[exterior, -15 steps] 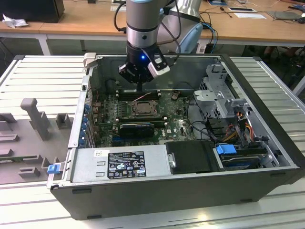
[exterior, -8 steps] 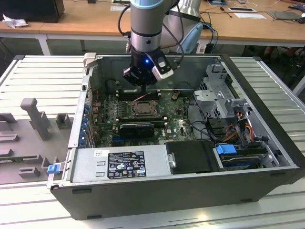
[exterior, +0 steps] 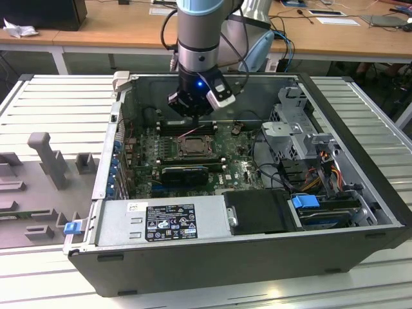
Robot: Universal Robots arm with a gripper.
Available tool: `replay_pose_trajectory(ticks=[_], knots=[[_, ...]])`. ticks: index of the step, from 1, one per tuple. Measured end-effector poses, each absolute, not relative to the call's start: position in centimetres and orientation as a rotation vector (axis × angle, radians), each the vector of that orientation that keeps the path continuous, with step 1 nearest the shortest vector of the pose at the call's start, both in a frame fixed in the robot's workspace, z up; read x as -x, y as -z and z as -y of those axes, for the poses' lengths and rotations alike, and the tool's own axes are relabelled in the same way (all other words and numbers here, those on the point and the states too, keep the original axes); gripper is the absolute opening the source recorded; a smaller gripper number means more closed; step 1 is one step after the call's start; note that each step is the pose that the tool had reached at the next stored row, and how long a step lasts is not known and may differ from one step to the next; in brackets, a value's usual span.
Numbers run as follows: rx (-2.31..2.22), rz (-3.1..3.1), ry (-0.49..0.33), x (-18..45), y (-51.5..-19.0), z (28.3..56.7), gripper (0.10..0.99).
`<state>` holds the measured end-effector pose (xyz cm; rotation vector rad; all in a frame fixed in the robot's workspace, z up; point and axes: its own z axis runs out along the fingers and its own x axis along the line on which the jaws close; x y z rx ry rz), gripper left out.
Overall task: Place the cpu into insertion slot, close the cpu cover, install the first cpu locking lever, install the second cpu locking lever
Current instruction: 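Install the first cpu locking lever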
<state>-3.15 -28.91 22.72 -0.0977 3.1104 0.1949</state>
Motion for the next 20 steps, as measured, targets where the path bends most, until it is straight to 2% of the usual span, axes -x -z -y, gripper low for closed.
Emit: replay_pose_trajectory(ticks=[20], knots=[[0.098, -3.104, -0.192, 2.2, -21.0, 29.0, 0.106]])
